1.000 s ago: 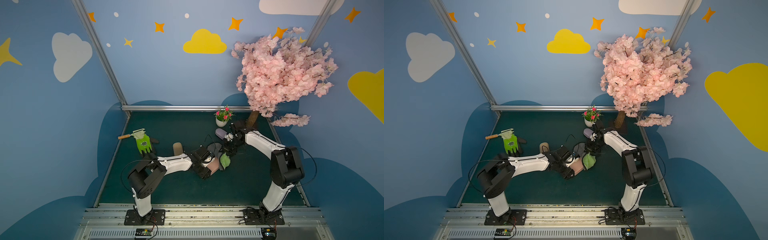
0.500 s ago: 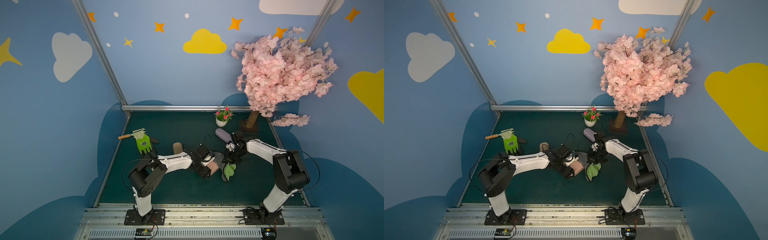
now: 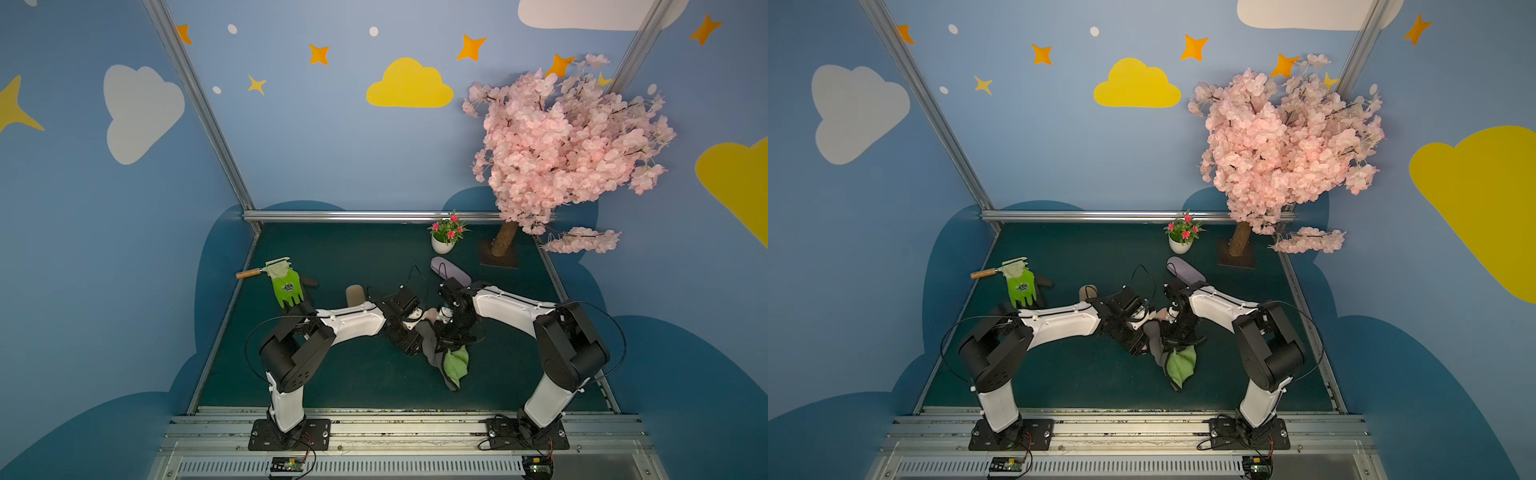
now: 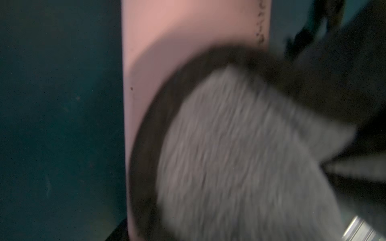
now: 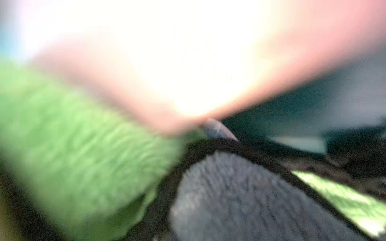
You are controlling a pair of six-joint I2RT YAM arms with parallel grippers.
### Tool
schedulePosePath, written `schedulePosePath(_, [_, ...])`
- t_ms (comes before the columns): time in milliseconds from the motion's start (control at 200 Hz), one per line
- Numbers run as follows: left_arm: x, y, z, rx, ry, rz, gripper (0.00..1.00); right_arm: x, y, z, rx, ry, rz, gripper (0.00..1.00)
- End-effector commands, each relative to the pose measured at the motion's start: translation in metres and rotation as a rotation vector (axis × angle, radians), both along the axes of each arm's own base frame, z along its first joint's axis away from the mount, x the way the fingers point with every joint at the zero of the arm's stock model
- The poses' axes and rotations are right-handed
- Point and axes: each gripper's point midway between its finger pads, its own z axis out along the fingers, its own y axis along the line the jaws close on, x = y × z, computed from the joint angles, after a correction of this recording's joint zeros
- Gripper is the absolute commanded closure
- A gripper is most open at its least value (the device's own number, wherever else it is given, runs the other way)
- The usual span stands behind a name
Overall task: Wipe the eyeglass case
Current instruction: Wipe the dirt from the eyeglass case.
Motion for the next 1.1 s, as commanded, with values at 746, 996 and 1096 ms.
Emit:
schedulePosePath(746, [-0.03,0.048,-0.05,0.21,0.128,0.018,0.97,0.023,0.01,-0.009,0.02,0.106,-0.114,1.0])
schedulePosePath(996, [-0.03,0.047,-0.05,0.205,0.126,0.015,0.97,0.016,0.01,0.019,0.121,0.128,-0.137,1.0])
schedulePosePath(1096, [-0.03,0.047,-0.05,0.208,0.126,0.011,0.97,0.069,-0.016,0.017,0.004,-0.01,-0.178,1.0])
